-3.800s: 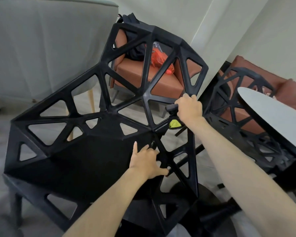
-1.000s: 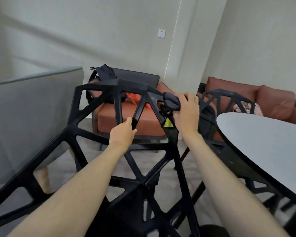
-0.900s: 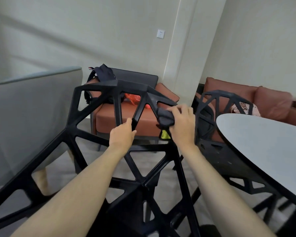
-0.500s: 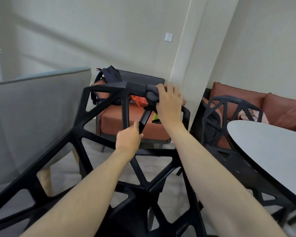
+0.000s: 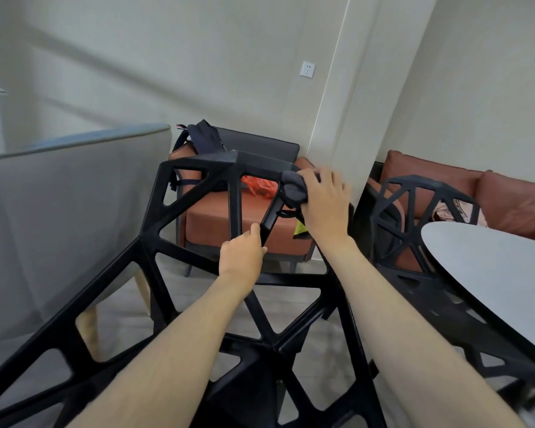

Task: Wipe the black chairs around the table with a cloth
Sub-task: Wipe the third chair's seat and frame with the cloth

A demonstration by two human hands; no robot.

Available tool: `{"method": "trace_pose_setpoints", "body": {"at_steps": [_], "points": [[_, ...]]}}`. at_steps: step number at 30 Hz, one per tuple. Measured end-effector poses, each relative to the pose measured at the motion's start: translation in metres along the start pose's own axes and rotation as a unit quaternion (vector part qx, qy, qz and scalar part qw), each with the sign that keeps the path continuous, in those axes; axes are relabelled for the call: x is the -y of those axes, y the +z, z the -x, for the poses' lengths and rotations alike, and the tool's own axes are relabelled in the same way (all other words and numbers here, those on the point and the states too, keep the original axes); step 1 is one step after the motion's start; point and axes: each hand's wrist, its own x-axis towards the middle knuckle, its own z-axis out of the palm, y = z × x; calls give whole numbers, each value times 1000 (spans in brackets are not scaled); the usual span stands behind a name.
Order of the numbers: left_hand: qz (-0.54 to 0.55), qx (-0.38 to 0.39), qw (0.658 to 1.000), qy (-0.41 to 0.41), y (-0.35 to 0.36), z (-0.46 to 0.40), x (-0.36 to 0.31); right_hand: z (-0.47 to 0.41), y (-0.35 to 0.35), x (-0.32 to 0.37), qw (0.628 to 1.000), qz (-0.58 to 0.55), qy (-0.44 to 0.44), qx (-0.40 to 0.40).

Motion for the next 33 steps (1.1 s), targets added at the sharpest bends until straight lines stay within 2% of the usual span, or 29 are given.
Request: {"method": "trace_pose_setpoints", "body": {"at_steps": [5,12,16,20,24,28,33], "points": [[-1,-1,1000,-3,0,0,0,9,-2,5,999,44,16,12],[0,11,1000,5,-3,-1,2,143,-27,-61,997,23,-4,80],[9,25,1000,3,-6,0,1,108,-21,-40,997,29,-13,70],[3,35,999,5,-7,-2,2,65,-15,-11,998,13,22,61],[0,53,998,20,-9,-5,7,122,-18,-36,991,-10,-100,88],[0,77,996,46,-15,-9,13,139,-31,-60,984,-87,-48,145],[14,96,994,38,-23,-9,9,139,-26,-38,970,-72,-151,177]]}}
